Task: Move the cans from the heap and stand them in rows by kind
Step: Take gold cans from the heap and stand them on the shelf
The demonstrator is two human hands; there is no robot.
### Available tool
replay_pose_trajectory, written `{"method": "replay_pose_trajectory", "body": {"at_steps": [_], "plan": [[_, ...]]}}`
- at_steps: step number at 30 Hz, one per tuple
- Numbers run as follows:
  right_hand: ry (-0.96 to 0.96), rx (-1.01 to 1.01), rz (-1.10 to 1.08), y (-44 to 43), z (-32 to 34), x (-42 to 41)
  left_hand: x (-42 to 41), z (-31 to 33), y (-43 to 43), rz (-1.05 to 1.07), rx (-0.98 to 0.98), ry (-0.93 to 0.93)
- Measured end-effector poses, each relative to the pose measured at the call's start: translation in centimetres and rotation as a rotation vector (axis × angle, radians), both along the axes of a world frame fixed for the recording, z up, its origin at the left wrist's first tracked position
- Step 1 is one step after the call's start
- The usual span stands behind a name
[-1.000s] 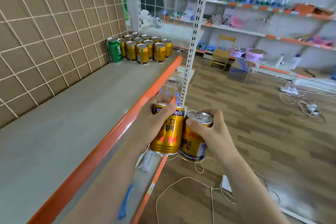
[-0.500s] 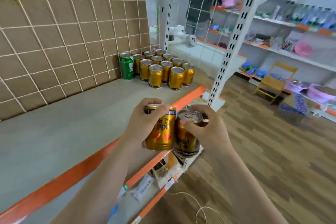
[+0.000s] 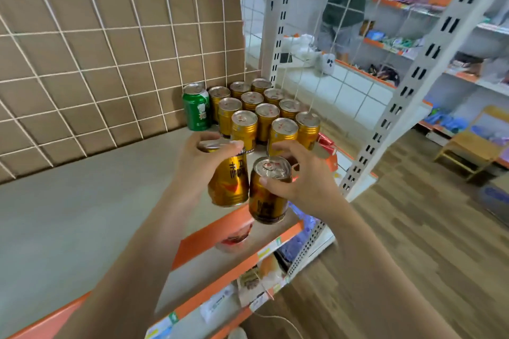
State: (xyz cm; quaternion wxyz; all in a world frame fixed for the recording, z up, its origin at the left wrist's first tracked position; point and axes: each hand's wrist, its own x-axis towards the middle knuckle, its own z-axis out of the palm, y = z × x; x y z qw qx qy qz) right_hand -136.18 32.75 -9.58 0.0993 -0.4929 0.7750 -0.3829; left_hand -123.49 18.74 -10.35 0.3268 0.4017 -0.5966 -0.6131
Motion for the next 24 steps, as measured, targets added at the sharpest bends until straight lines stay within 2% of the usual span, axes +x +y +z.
{"method": "replay_pose_trajectory", "body": {"at_steps": [4,8,13,24], "plan": [[0.049,0.081,0.046,-4.2,0.6,-3.2,-1.9,0.1,-3.5,0.037,0.012,0.023],[0.226,0.191,0.135,-8.2,0.9,-5.4,-2.9,0.0,-6.1,0.049,0.033,0.058],[0.27,0.365,0.281,-11.0,0.9,-7.2,-3.0,-0.2,-8.2,0.1,0.086,0.02],[0.316,0.381,0.567,-11.5,0.3,-10.3,-5.8,-0.9,-8.7,0.251,0.188,0.029]]}}
